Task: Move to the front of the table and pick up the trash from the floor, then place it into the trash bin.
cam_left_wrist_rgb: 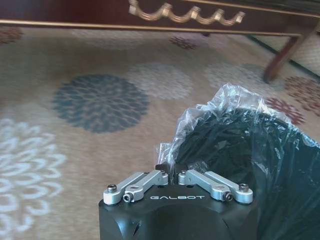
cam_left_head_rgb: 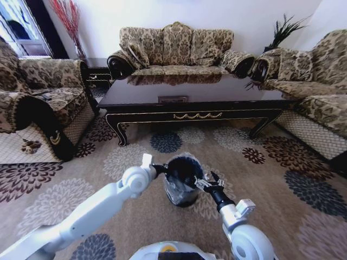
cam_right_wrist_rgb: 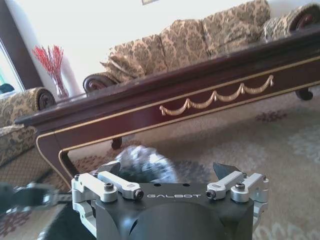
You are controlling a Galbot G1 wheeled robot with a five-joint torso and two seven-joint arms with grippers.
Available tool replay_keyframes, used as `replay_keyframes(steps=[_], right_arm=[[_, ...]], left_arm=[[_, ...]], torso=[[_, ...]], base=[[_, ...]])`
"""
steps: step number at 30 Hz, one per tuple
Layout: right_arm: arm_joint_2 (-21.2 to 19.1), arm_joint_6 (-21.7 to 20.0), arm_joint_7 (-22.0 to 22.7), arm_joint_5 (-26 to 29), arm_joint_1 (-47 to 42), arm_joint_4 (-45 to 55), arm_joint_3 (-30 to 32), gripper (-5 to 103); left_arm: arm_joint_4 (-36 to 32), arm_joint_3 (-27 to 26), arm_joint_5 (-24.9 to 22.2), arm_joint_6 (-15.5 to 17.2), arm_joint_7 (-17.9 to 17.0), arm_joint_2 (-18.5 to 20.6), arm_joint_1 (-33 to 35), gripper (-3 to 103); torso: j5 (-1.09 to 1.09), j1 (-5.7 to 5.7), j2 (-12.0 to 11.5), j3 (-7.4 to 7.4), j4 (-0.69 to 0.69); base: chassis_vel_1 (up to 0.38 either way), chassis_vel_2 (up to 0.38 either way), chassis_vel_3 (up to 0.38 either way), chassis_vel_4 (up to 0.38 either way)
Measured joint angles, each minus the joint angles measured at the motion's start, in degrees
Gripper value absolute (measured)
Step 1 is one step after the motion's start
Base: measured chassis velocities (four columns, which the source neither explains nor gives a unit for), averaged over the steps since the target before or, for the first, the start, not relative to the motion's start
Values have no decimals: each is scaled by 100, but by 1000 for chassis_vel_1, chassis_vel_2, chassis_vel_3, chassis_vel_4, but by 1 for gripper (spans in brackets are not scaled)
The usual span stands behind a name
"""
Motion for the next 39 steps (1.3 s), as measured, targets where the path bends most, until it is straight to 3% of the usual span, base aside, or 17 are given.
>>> replay_keyframes(steps=[2, 5, 10, 14, 18, 22, 27, 39], right_arm=[[1, 22, -4, -42, 33, -29, 2, 100], [-32, 63, 11, -77, 142, -236, -27, 100], [-48, 95, 47, -88, 305, -477, -53, 100], [-55, 209, 55, -241, 648, -1138, -150, 100], [-96, 304, 55, -310, 957, -1801, -243, 100], [-75, 349, 57, -325, 1342, -2500, -368, 100], [-19, 374, 59, -321, 1755, -3186, -454, 100], [127, 617, 66, -587, 2618, -4939, -451, 100]], left_arm=[[-8, -150, 11, 4, 30, 57, 89, 3], [-93, -819, 50, 11, 170, 341, 527, 3], [-168, -1286, 121, -23, 309, 526, 967, 3], [-352, -2062, 459, -126, 681, 724, 1993, 3], [-428, -2629, 613, -193, 834, 745, 2528, 3], [-495, -3100, 747, -297, 860, 472, 3017, 3], [-517, -3433, 897, -380, 1041, 354, 3448, 3], [-401, -3548, 846, -426, 1065, 338, 3463, 3]], torso=[[-1, 0, 0, 0, -1], [0, 0, 0, 0, 2], [1, 0, 0, 0, -1], [0, 0, 0, 0, 1], [1, 0, 0, 0, 1], [1, 0, 0, 0, 1], [0, 0, 0, 0, 0], [1, 0, 0, 0, 0]], base=[[0, 0, 0, 0], [0, 0, 0, 0], [0, 0, 0, 0], [0, 0, 0, 0], [0, 0, 0, 0], [0, 0, 0, 0], [0, 0, 0, 0], [0, 0, 0, 0]])
